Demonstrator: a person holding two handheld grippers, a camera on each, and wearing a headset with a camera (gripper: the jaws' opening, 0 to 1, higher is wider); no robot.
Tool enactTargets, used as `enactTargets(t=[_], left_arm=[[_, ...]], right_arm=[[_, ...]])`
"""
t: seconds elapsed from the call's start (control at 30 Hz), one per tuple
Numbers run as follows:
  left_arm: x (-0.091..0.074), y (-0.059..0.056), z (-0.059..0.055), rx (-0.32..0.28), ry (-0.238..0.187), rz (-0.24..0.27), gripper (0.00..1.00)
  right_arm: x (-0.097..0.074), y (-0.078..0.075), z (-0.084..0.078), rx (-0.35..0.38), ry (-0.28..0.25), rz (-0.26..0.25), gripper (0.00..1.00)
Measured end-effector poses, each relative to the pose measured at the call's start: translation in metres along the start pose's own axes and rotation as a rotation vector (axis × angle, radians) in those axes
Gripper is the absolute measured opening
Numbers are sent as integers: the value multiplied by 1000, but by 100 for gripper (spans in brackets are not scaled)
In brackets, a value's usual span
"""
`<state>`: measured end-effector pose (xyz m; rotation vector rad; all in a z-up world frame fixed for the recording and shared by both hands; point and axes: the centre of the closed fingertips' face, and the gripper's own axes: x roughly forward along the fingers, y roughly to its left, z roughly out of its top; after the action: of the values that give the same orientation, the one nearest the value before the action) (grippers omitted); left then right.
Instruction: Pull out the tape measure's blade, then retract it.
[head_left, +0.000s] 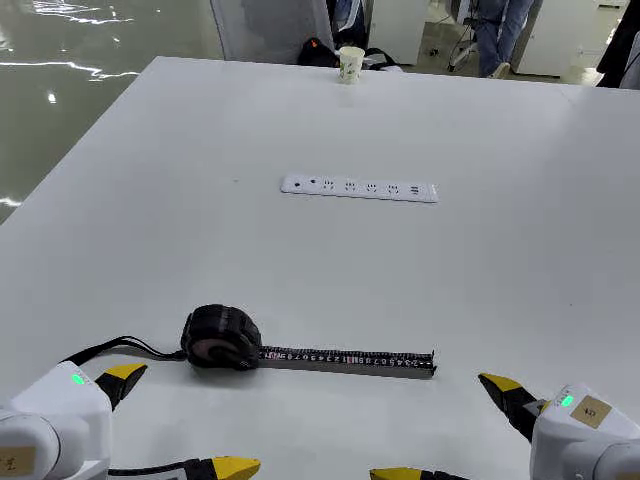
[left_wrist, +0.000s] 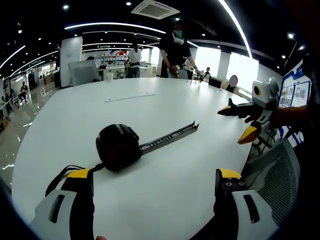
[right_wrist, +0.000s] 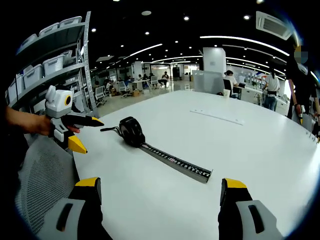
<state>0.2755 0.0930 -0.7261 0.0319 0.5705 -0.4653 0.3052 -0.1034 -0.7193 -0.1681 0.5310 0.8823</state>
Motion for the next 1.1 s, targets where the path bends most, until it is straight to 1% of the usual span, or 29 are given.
enactTargets(t=[0.1,0.3,0.5,0.6,0.73,0.9,1.1], left_arm=[[-1,-1,1,-1,3,12,99],[-5,2,3,-18,-2,39,99],[-6,2,3,-22,8,49,99],[-7,2,4,-27,7,53,99],[-8,1,5,-27,9,62,99],[-9,3,8,-26,0,72,99],[-10,3,7,-29,2,80,99]], right_arm=[[0,-1,0,2,10,-17,99],[-1,1,2,24,8,-25,99],[-1,5,2,30,14,-24,99],[-1,6,4,32,9,-25,99],[-1,8,2,34,18,-24,99],[-1,10,3,38,16,-22,99],[0,12,1,38,21,-15,99]])
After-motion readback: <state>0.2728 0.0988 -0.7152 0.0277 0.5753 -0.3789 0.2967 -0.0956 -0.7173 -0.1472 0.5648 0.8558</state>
